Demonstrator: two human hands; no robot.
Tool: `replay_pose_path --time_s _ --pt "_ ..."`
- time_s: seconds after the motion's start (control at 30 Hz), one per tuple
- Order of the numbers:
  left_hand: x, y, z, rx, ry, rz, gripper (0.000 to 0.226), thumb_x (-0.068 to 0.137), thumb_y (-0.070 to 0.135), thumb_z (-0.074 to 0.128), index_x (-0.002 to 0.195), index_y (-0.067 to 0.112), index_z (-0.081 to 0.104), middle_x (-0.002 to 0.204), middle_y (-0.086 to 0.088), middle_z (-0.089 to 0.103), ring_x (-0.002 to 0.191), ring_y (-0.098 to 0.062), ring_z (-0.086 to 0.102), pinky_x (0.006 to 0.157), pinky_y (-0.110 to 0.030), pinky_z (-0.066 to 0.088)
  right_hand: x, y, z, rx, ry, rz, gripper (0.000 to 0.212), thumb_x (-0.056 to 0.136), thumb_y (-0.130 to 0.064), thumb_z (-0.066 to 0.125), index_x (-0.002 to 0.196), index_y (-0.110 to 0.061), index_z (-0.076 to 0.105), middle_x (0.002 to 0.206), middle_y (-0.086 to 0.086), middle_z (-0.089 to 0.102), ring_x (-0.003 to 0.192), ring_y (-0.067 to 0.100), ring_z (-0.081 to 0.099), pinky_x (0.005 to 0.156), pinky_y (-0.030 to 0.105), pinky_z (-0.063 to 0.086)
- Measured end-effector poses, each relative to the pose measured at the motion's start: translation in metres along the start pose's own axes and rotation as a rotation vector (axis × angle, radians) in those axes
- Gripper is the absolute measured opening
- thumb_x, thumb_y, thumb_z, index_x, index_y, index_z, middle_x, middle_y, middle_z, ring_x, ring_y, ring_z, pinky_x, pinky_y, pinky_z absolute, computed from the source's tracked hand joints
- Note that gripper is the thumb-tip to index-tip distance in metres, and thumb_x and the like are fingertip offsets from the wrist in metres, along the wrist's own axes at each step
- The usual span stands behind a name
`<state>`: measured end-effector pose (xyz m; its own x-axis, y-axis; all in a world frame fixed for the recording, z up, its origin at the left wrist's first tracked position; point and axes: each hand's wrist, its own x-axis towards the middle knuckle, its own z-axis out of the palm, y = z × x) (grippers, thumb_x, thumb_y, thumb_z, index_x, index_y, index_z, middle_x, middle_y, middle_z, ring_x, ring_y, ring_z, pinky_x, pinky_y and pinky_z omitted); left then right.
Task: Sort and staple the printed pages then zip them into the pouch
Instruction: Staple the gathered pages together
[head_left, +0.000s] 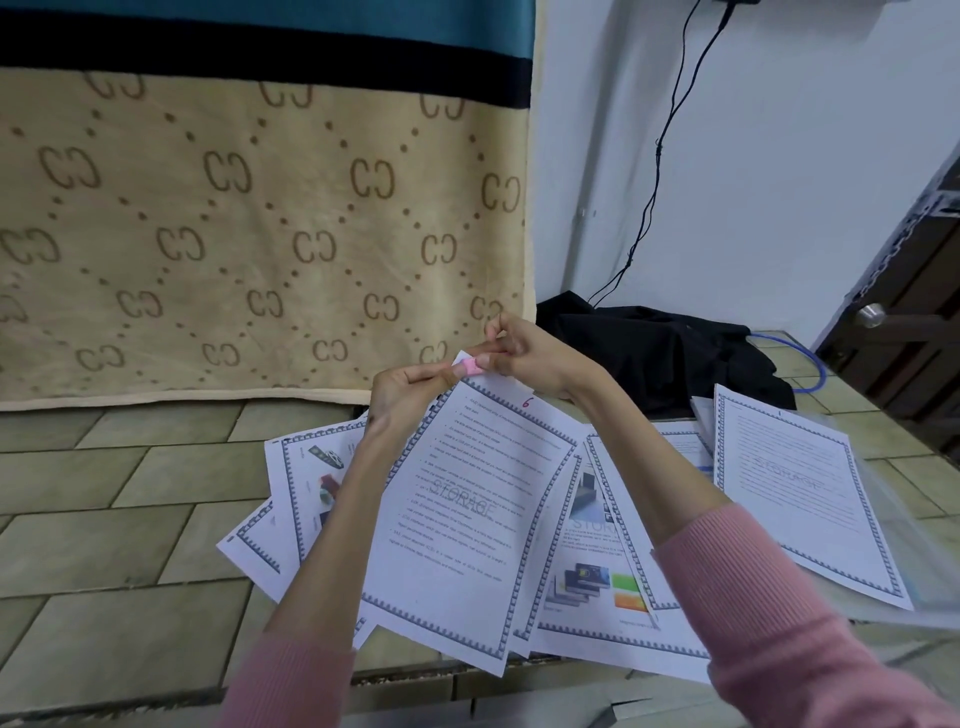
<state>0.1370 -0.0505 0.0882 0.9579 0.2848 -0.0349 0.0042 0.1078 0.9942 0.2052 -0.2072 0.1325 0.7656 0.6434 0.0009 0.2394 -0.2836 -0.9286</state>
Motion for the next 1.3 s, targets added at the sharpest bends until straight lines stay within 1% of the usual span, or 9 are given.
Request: replay_pose_path --time_s 0.1,0.23,0.47,0.6,0.77,0.9,1.03,1.2,1.3 --pt "0.002 -0.001 -0.004 0.015 -0.061 -0.035 0.034 0.069 0.032 0.080 0.096 0.014 0.075 0.093 -0.003 0.075 0.095 -0.016 0.069 0.095 -0.034 0.051 0.000 0.001 -0.001 0.042 -0.011 0.002 0.020 0.094 -0.004 0.052 0.093 -0.021 0.043 0.103 -0.002 0.067 0.088 0.007 0.063 0.083 0.021 0.044" --pt "0.002 -0.001 -0.002 0.041 -0.091 -0.049 0.021 0.074 0.034 0.077 0.089 0.019 0.077 0.089 -0.002 0.076 0.089 -0.017 0.070 0.096 -0.040 0.051 0.001 0.002 0.000 -0.038 0.031 -0.023 0.021 0.091 -0.009 0.059 0.103 -0.022 0.048 0.105 -0.004 0.066 0.104 0.017 0.059 0.100 0.031 0.041" --pt "0.007 -0.007 -0.001 0.065 -0.048 -0.044 0.032 0.065 0.044 0.081 0.086 0.020 0.077 0.092 -0.001 0.075 0.103 -0.020 0.066 0.099 -0.039 0.048 0.005 0.008 0.005 -0.168 0.124 -0.035 0.029 0.089 -0.020 0.063 0.116 -0.015 0.054 0.101 -0.002 0.066 0.102 0.018 0.062 0.095 0.038 0.049" --pt "0.008 -0.004 0.000 0.054 -0.014 -0.054 0.025 0.069 0.038 0.079 0.084 0.019 0.076 0.085 -0.002 0.076 0.090 -0.019 0.071 0.088 -0.033 0.054 0.003 0.015 0.003 -0.208 0.148 0.056 0.036 0.090 -0.038 0.059 0.091 -0.002 0.062 0.074 0.006 0.049 0.071 0.019 0.046 0.062 0.026 0.043" --pt "0.010 -0.009 -0.001 0.106 -0.070 -0.080 0.028 0.072 0.034 0.078 0.093 0.018 0.074 0.093 -0.003 0.075 0.093 -0.018 0.069 0.093 -0.037 0.053 0.000 0.026 0.006 -0.052 0.137 0.107 0.015 0.088 -0.033 0.063 0.086 -0.018 0.066 0.081 -0.005 0.066 0.080 0.007 0.060 0.079 0.018 0.045" --pt "0.011 -0.013 -0.001 0.123 -0.057 -0.039 0.020 0.079 0.027 0.074 0.096 0.017 0.073 0.094 -0.005 0.074 0.094 -0.020 0.069 0.090 -0.034 0.054 0.002 0.035 0.008 -0.018 0.104 0.062 0.011 0.088 -0.030 0.064 0.091 -0.021 0.069 0.103 0.010 0.071 0.106 0.020 0.064 0.102 0.032 0.045" --pt "0.012 -0.017 -0.001 0.169 -0.054 0.032 0.023 0.086 0.023 0.066 0.107 0.014 0.069 0.093 0.001 0.072 0.084 -0.010 0.067 0.075 -0.016 0.052 0.004 0.035 0.010 0.015 0.089 0.043 0.020 0.089 -0.024 0.063 0.103 -0.010 0.069 0.102 0.004 0.071 0.108 0.016 0.063 0.101 0.028 0.044" --pt "0.014 -0.025 0.004 0.205 -0.019 0.045 0.028 0.086 0.027 0.065 0.111 0.014 0.067 0.100 -0.003 0.071 0.096 -0.015 0.066 0.089 -0.029 0.051 0.007 0.035 0.016 0.003 0.137 0.061 0.010 0.089 -0.018 0.063 0.082 -0.023 0.067 0.080 -0.010 0.066 0.082 0.003 0.060 0.080 0.017 0.043" --pt "0.017 -0.032 0.006 0.233 -0.001 0.055 0.030 0.086 0.031 0.065 0.111 0.014 0.067 0.106 -0.004 0.071 0.105 -0.015 0.064 0.093 -0.027 0.048 0.008 0.042 0.020 -0.004 0.183 0.047 0.009 0.091 -0.019 0.062 0.084 -0.020 0.067 0.080 -0.009 0.067 0.080 0.004 0.061 0.077 0.016 0.044"
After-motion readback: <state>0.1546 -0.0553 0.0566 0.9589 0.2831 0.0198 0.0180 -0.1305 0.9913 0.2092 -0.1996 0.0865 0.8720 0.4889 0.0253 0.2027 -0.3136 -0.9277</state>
